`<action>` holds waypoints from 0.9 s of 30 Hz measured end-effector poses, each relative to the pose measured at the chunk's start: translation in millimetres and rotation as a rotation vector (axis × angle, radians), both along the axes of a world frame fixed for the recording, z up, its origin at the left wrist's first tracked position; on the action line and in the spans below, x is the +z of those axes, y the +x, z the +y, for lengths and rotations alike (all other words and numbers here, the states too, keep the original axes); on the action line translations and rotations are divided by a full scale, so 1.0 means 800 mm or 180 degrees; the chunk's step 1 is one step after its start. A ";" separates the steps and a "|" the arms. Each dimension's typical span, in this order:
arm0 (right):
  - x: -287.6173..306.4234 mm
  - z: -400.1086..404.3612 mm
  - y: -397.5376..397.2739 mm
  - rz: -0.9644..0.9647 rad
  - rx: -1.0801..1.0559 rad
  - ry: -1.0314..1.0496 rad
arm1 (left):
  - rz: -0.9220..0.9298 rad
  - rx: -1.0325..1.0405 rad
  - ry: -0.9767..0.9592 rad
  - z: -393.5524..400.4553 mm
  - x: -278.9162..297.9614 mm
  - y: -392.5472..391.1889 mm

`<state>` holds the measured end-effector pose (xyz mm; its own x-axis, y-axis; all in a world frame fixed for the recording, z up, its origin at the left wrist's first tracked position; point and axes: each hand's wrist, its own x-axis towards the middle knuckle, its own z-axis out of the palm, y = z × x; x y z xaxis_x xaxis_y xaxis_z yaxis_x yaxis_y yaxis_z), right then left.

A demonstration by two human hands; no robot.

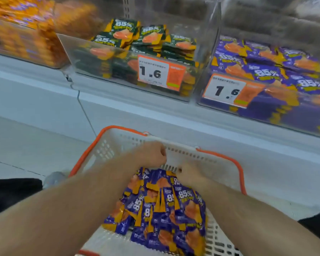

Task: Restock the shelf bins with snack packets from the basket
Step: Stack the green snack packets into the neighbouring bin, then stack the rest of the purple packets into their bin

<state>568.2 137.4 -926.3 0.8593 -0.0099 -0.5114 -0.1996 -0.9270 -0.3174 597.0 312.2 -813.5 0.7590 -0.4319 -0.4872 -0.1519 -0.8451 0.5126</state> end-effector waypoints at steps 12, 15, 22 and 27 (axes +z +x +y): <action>-0.114 -0.040 -0.054 0.1135 -0.1695 -0.0242 | 0.0638 0.0609 -0.0168 -0.027 -0.094 -0.039; -0.114 -0.037 -0.050 0.1024 -0.1577 -0.0497 | 0.0657 0.0686 -0.0185 -0.028 -0.096 -0.040; -0.073 -0.027 -0.038 0.0624 -0.1022 -0.0013 | 0.0515 0.0679 -0.0220 -0.024 -0.070 -0.039; 0.037 -0.015 -0.008 0.0134 -0.0139 0.0241 | 0.0200 0.0856 -0.0433 -0.023 -0.032 -0.034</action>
<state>561.6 125.0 -896.3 0.8366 -0.0068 -0.5478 -0.2540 -0.8908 -0.3768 569.9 293.6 -839.1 0.8252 -0.2840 -0.4882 0.1035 -0.7737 0.6250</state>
